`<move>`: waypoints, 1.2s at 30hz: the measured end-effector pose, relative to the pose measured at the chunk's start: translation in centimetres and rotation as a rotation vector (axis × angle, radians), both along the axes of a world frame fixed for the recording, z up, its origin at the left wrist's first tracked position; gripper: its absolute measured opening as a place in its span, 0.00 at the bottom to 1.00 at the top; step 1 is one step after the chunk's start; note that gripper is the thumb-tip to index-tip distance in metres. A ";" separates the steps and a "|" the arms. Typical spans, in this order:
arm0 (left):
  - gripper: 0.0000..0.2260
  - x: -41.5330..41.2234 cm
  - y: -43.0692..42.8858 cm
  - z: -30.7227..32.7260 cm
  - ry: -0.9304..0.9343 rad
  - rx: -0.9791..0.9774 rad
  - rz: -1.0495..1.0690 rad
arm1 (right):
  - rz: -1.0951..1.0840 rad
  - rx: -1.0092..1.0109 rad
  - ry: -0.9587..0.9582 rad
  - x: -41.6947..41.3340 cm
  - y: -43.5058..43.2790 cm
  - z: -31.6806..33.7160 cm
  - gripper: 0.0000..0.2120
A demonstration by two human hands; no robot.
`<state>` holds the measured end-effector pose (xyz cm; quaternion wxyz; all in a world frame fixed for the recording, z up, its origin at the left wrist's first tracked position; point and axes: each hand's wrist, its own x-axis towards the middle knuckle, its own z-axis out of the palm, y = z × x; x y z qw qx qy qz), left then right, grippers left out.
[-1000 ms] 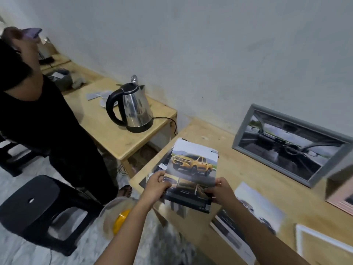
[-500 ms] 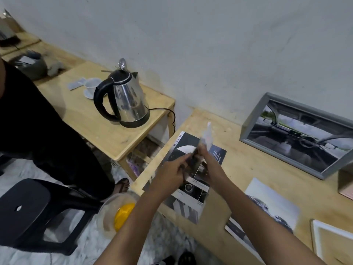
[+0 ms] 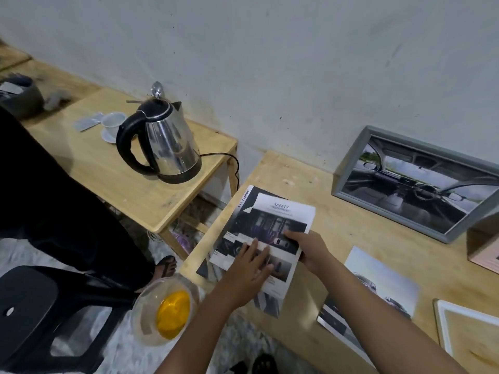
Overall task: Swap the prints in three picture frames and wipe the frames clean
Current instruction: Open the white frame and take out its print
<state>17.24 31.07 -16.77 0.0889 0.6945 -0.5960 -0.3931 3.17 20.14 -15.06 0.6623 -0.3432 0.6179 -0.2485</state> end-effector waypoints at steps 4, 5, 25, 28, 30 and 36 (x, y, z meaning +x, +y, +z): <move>0.27 0.5 0.8 -3.6 -0.233 0.070 -0.011 | 0.069 -0.090 0.124 0.5 1.0 -2.5 0.12; 0.27 0.4 1.0 -4.0 -0.272 0.056 -0.007 | 0.101 -0.134 0.188 0.5 1.3 -3.0 0.15; 0.23 -0.8 -1.2 -4.5 -0.459 -0.240 0.095 | 0.352 -0.627 0.616 -8.3 5.2 -4.1 0.18; 0.18 -4.9 -2.8 -3.3 -0.305 -0.347 0.161 | 0.012 -0.545 0.648 -12.5 5.9 -3.3 0.14; 0.16 -8.0 -3.5 -2.6 -0.210 -0.342 0.155 | -0.204 -0.425 0.680 -14.9 6.6 -3.1 0.13; 0.20 -15.4 -2.7 -3.5 -0.185 -0.143 0.079 | -0.442 0.107 0.707 -17.6 9.9 -3.3 0.14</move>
